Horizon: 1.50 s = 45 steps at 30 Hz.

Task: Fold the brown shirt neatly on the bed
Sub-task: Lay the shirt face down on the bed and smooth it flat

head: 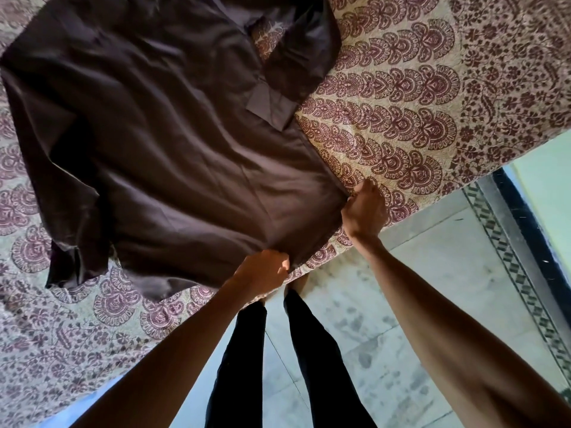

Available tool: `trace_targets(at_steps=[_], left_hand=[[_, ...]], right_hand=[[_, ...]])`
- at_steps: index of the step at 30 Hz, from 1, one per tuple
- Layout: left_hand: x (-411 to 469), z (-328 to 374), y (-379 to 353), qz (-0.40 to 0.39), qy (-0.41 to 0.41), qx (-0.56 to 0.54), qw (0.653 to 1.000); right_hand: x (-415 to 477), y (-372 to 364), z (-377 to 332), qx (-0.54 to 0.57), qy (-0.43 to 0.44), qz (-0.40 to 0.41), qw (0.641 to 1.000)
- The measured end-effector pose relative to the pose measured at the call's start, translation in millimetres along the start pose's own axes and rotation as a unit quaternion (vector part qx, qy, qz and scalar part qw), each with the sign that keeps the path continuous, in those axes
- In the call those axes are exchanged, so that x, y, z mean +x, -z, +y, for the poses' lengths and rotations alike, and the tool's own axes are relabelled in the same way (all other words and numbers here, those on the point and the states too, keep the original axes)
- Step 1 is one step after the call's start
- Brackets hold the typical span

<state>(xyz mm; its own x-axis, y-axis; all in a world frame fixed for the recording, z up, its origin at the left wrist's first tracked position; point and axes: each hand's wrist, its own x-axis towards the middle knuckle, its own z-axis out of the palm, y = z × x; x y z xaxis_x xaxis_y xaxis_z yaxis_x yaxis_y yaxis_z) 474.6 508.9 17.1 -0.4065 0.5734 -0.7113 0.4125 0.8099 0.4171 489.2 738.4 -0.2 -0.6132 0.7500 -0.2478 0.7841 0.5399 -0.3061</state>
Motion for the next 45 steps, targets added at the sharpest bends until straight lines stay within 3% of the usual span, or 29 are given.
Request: trace_targets(at_steps=[3, 6, 8, 10, 13, 15, 16, 20, 21, 25, 27, 33, 38, 43, 45], left_hand=[[-8, -16, 6, 0.035, 0.044, -0.122, 0.991], [-33, -41, 9, 0.219, 0.123, -0.213, 0.944], [-54, -71, 3, 0.362, 0.14, -0.216, 0.896], [-77, -103, -8, 0.455, 0.199, -0.229, 0.837], [-111, -153, -27, 0.488, 0.372, -0.311, 0.726], [-120, -188, -42, 0.437, 0.461, -0.382, 0.671], [-119, -211, -57, 0.398, 0.474, -0.41, 0.67], [-125, -227, -64, 0.288, 0.411, -0.395, 0.77], [-132, -216, -48, 0.289, 0.378, -0.412, 0.777], [-142, -207, -31, 0.33, 0.244, -0.6, 0.687], [-148, -211, -39, 0.314, 0.229, -0.611, 0.689], [-168, -243, -70, 0.265, 0.266, -0.503, 0.779], [-165, -269, -82, 0.212, 0.251, -0.379, 0.865], [-159, -277, -90, 0.171, 0.279, -0.372, 0.868], [-164, -270, -81, 0.137, 0.298, -0.312, 0.892]], right_hand=[[-15, -1, -15, 0.065, 0.095, -0.009, 0.993], [-48, -14, -39, 0.163, 0.155, -0.092, 0.97], [-78, -28, -57, 0.189, 0.162, -0.173, 0.953], [-110, -45, -76, 0.181, 0.179, -0.22, 0.942], [-161, -68, -112, 0.183, 0.226, -0.246, 0.925], [-191, -79, -133, 0.171, 0.254, -0.27, 0.913], [-205, -85, -142, 0.153, 0.263, -0.29, 0.908], [-248, -104, -163, 0.021, 0.298, -0.31, 0.903], [-257, -106, -165, -0.014, 0.307, -0.291, 0.906], [-278, -104, -167, -0.023, 0.3, -0.206, 0.931], [-287, -103, -164, -0.029, 0.317, -0.172, 0.932], [-317, -118, -154, -0.2, 0.342, -0.097, 0.913], [-325, -134, -152, -0.211, 0.305, -0.139, 0.918], [-328, -127, -150, -0.222, 0.301, -0.184, 0.909], [-325, -124, -143, -0.222, 0.314, -0.205, 0.9]])
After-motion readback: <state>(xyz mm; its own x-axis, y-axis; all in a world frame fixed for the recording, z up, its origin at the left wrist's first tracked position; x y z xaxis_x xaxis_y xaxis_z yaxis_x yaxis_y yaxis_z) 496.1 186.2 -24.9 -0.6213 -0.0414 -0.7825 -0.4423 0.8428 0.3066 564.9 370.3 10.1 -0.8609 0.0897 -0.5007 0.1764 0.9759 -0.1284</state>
